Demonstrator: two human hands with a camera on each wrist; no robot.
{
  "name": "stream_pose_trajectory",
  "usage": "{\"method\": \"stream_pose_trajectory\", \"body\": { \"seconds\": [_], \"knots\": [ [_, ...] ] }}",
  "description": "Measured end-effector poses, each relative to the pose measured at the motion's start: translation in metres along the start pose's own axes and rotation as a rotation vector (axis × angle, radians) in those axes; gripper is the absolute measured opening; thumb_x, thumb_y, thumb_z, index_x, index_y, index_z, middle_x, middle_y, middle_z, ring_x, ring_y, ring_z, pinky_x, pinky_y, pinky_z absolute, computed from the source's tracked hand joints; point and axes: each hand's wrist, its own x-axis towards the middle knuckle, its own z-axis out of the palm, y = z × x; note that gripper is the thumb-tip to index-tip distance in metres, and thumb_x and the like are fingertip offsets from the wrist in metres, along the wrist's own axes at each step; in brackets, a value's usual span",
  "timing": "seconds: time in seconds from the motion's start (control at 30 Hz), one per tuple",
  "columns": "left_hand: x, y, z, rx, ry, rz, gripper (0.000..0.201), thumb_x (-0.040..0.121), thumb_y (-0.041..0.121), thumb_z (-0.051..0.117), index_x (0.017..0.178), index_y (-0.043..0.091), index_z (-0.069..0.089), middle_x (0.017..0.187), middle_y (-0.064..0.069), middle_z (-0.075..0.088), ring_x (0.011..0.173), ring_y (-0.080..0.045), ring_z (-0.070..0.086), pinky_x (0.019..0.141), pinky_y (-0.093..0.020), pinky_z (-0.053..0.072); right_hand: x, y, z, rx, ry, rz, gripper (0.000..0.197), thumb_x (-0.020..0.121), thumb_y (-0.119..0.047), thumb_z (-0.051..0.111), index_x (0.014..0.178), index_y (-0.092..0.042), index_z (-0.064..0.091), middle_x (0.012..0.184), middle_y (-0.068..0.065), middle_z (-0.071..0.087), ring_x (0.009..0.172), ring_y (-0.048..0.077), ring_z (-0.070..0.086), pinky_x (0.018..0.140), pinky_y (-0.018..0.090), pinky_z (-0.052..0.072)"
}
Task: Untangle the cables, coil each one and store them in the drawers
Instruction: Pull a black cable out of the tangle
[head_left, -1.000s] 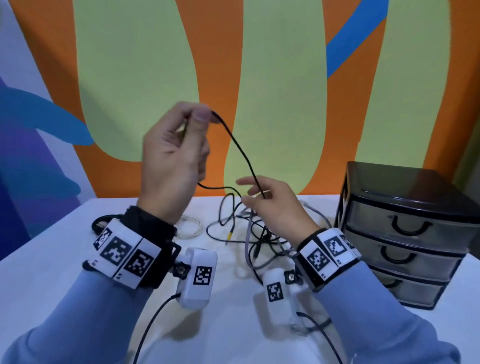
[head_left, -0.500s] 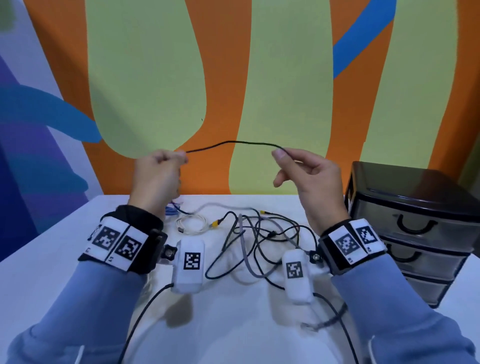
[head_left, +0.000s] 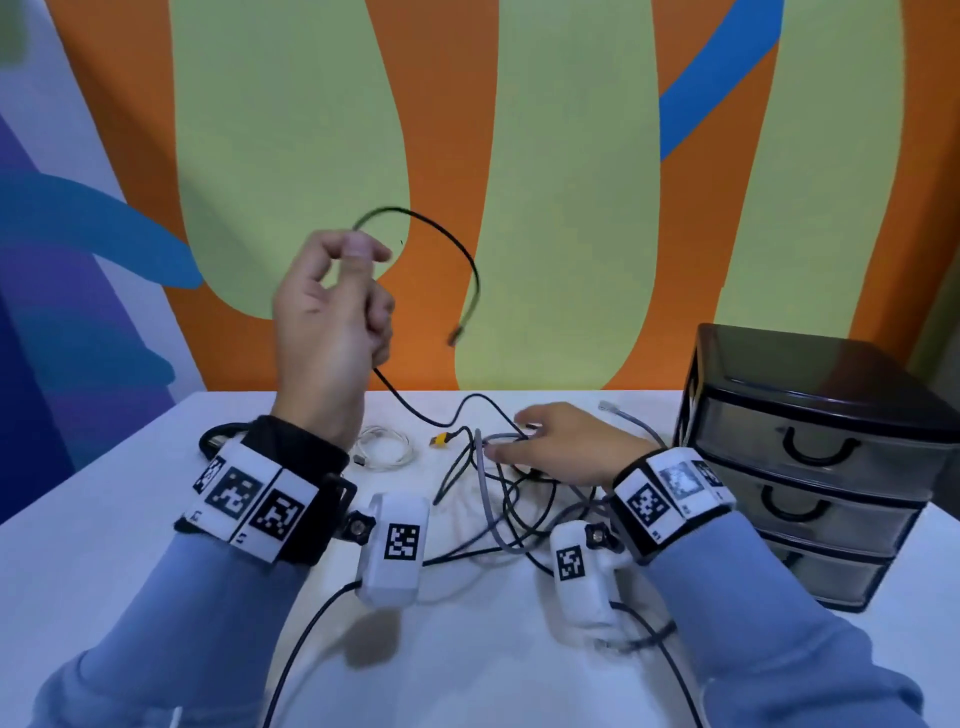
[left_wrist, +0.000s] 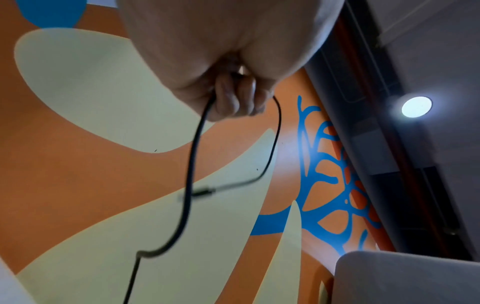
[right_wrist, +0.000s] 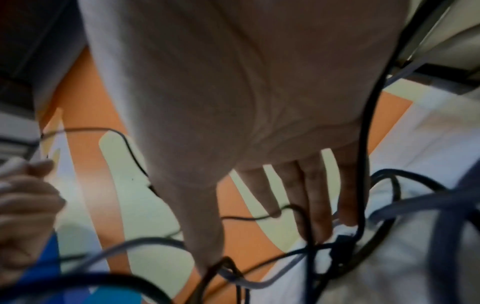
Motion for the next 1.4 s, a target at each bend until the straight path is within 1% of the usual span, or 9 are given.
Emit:
{"method": "stream_pose_trajectory", "body": {
  "seconds": [0.13,0.3,0.47,0.63,0.8,0.9,0.97,1.23,1.4],
  "knots": [
    [0.005,0.009,-0.009,-0.064,0.193,0.117,0.021,0.113,0.032,0.049,0.1,0.016,0.055,0.06,-0.002,0.035,0.051,-0.018,0.026,0.047,-0.027,0.02,0.005,0.008,-0.001,-0.068,0.043,-0.035,0.037,0.095,-0.041,0.073,0.079,-0.008,0.067,0.063,0.0,0.045,0.05,0.012,0.04,0.055,0.025,0.032],
    [0.011,0.011,-0.026,0.137,0.271,-0.008,0.022,0.105,0.027,0.06,0.09,0.012,0.068,0.059,0.005,0.038,0.053,-0.014,0.028,0.047,-0.027,0.021,-0.005,-0.002,-0.008,0.097,0.372,-0.115,0.038,0.105,-0.049,0.054,0.09,-0.024,0.08,0.042,-0.013,0.05,0.053,0.018,0.051,0.063,0.031,0.041],
    [0.007,0.009,-0.028,0.667,-0.091,-0.26,0.026,0.083,0.023,0.069,0.061,0.012,0.075,0.065,-0.006,0.05,0.054,-0.019,0.038,0.053,-0.029,0.03,-0.009,-0.015,-0.019,0.67,0.589,-0.274,0.053,0.106,-0.044,0.056,0.067,-0.009,0.063,0.054,0.006,0.054,0.048,0.023,0.046,0.052,0.035,0.045],
    [-0.006,-0.003,-0.017,0.984,-0.503,-0.457,0.031,0.092,0.031,0.065,0.072,0.013,0.08,0.076,-0.013,0.073,0.064,-0.021,0.059,0.065,-0.03,0.046,-0.026,-0.021,-0.035,1.021,0.27,-0.384,0.044,0.099,-0.016,0.065,0.06,-0.023,0.046,0.066,-0.002,0.021,0.053,0.015,0.013,0.039,0.021,0.014],
    [-0.01,0.01,-0.001,0.605,-0.453,-0.165,0.044,0.094,0.019,0.056,0.134,0.03,0.071,0.131,0.012,0.067,0.122,-0.002,0.061,0.102,-0.026,0.046,-0.029,-0.027,-0.03,0.957,0.133,-0.502,0.029,0.096,-0.01,0.067,0.07,-0.019,0.058,0.065,-0.002,0.032,0.063,0.017,0.015,0.043,0.019,0.018],
    [-0.017,0.017,0.011,0.361,-0.447,-0.089,0.021,0.103,0.03,0.068,0.119,0.023,0.078,0.094,0.003,0.079,0.086,-0.011,0.073,0.083,-0.032,0.06,-0.031,-0.034,-0.021,0.888,0.151,-0.596,0.011,0.094,-0.011,0.074,0.089,-0.007,0.065,0.066,0.0,0.037,0.061,0.017,0.019,0.045,0.019,0.02],
    [-0.023,0.015,0.014,0.455,-0.482,0.03,0.025,0.099,0.041,0.07,0.095,0.019,0.08,0.061,0.005,0.061,0.054,-0.013,0.05,0.054,-0.03,0.043,-0.032,-0.036,-0.021,0.87,0.174,-0.612,0.016,0.093,-0.015,0.075,0.098,-0.004,0.064,0.063,-0.002,0.04,0.061,0.019,0.018,0.047,0.024,0.017],
    [-0.005,0.022,0.0,0.242,0.145,0.32,0.032,0.108,0.036,0.059,0.079,0.024,0.062,0.059,0.011,0.044,0.054,-0.021,0.033,0.049,-0.035,0.026,-0.031,-0.028,-0.02,0.693,0.039,-0.566,0.014,0.1,-0.011,0.068,0.1,0.003,0.065,0.061,0.003,0.056,0.062,0.02,0.053,0.07,0.032,0.051],
    [0.013,0.019,-0.024,0.001,0.501,0.276,0.034,0.108,0.037,0.053,0.078,0.02,0.054,0.058,0.01,0.041,0.05,-0.012,0.028,0.045,-0.03,0.022,-0.008,-0.014,-0.018,0.496,0.484,-0.396,0.016,0.102,-0.022,0.067,0.09,-0.014,0.061,0.082,0.001,0.077,0.082,0.018,0.073,0.086,0.045,0.058]
  ]
}}
